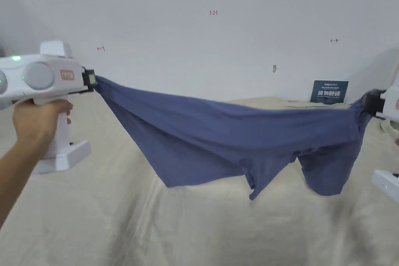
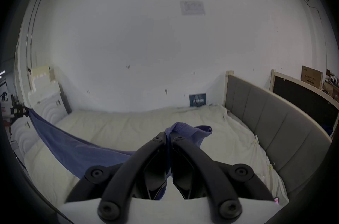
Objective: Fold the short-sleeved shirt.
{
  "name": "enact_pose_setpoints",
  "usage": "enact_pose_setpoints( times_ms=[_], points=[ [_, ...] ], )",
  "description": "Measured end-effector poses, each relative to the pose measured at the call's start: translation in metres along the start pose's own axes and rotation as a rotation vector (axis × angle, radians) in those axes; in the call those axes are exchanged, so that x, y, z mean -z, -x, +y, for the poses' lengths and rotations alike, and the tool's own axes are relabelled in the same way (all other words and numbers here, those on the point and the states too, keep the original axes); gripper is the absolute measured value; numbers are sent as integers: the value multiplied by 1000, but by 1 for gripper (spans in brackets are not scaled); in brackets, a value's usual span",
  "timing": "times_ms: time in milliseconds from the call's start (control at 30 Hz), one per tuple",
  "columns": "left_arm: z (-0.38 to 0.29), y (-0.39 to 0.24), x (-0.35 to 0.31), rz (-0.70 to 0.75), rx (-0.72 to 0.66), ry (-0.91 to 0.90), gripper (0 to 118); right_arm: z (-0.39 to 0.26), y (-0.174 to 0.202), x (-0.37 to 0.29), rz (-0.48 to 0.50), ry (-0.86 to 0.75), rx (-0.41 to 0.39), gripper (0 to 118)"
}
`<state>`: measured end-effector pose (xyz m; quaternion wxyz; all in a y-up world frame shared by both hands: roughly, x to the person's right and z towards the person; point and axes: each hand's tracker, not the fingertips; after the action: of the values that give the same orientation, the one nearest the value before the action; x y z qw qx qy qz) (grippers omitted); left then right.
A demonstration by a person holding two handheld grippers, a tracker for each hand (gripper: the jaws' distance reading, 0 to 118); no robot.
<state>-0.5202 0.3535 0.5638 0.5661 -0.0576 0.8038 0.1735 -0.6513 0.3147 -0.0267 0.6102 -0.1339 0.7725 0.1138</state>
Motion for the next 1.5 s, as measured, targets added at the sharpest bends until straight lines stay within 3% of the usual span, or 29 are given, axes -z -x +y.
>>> enact_pose_setpoints(
  times_ms=[133, 233, 733, 1200, 1500],
  points=[
    [-70, 0, 5, 2, 14, 78, 0, -60, 7, 10, -12, 102, -59, 1],
    [-117, 0, 3, 21, 79, 157, 0, -103, 8, 6, -9, 176, -52, 1],
    [-326, 50, -85, 20, 73, 504, 0, -292, -6, -104, -43, 402, -31, 1],
    [-388, 80, -171, 56, 92, 602, 0, -347, -10, -181, -51, 474, -60, 1],
    [-410, 62, -141, 99, 63, 686, 0, -378, 4, -160, -110, 577, -63, 2]
  ],
)
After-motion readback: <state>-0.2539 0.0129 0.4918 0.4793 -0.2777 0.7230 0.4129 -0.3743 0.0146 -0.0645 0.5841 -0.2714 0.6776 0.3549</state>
